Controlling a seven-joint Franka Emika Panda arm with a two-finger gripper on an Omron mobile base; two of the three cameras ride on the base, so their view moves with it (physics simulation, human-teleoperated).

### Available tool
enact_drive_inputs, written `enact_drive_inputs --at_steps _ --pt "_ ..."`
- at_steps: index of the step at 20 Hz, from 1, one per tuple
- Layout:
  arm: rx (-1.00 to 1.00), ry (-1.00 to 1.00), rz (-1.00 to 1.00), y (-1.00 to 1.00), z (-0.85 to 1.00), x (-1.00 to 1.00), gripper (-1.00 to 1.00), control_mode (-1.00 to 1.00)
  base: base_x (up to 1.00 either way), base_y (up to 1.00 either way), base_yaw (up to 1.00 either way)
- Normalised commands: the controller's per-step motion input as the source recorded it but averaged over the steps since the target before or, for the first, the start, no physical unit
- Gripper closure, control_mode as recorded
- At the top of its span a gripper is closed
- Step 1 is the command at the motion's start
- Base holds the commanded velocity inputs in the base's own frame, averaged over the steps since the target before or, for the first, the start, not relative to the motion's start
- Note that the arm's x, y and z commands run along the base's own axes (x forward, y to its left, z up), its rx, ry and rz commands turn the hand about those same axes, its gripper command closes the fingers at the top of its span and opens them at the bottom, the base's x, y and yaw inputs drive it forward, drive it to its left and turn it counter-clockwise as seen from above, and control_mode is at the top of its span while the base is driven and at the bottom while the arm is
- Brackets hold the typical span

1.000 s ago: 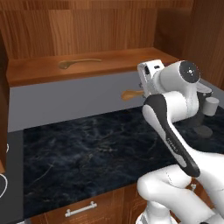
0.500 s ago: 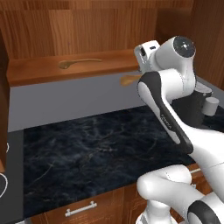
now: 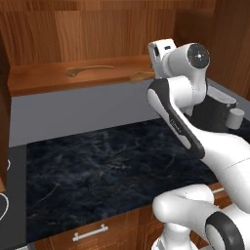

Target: Organize the utensils by type. Pick up the wooden spoons from the counter and place them in the open cabinet. Then pick up the metallic utensils from the counter and place them in the open drawer.

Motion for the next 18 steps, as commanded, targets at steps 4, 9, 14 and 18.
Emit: enact_drive_inputs --at_steps 4,9,14,18 --pt "0.06 0.02 -0.02 -0.01 0.10 0.67 1.00 -1.00 0.00 0.00 0.00" --pt "0.06 0.06 0.00 0.00 0.10 0.63 1.00 -1.00 0.00 0.00 0.00" --pt "0.01 0.01 0.00 -0.04 0.01 0.65 1.00 -1.00 0.00 0.00 0.00" --pt "0.01 0.00 0.00 -0.01 0.00 0.66 1.00 -1.00 0.00 0.00 0.00"
